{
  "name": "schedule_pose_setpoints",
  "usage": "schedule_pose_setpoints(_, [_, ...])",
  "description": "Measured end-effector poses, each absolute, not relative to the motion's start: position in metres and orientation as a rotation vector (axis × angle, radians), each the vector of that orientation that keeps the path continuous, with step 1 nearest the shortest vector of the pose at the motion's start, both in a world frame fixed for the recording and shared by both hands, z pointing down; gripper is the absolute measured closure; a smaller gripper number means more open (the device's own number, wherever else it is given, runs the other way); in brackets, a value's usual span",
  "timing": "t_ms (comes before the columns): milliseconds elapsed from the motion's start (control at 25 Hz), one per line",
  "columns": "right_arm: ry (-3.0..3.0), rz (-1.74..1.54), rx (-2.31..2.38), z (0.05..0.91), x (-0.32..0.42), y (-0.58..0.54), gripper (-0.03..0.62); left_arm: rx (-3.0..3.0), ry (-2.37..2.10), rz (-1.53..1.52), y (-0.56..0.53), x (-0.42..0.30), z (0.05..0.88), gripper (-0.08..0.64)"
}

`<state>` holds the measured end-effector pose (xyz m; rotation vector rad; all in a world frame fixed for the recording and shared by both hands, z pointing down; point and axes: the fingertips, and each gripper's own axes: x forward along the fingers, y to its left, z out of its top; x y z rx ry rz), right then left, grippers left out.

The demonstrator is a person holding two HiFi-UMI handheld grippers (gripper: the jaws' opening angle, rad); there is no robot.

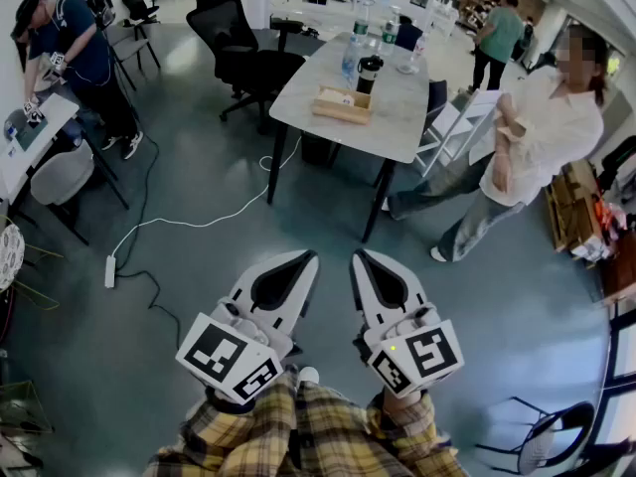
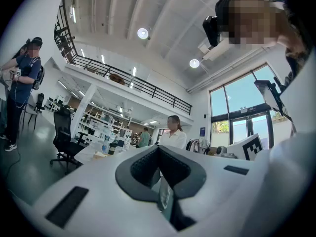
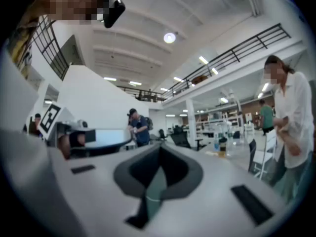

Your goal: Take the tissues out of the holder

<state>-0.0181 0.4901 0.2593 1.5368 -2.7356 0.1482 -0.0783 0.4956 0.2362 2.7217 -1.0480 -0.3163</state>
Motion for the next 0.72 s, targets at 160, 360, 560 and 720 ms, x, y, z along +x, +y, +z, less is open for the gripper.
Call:
schedule_pose_setpoints(160, [-2.737,0.153,1.542,0.26,-0.019,0.487,0.583,2.723,-1.025,-0.325,0.492,-0.077,0.235,0.541])
schedule_pose_setpoints(360, [-2.728,0.16,1.552,0.262,-0.017,0.489,0.583,2.725,-1.016,-0.319,0.493,-0.075,0.235,0.541])
schedule_pose_setpoints(560, [-2.727,0.169,1.575,0.261,-0.01,0.492,0.583,2.734,-1.0,-0.315,0.494,-0.067,0.233,0.541])
schedule_pose_setpoints(720, [-2.731,0.168,1.584,0.261,0.001,0.498,0.583,2.739,-0.997,-0.303,0.498,-0.058,0.234,0.541])
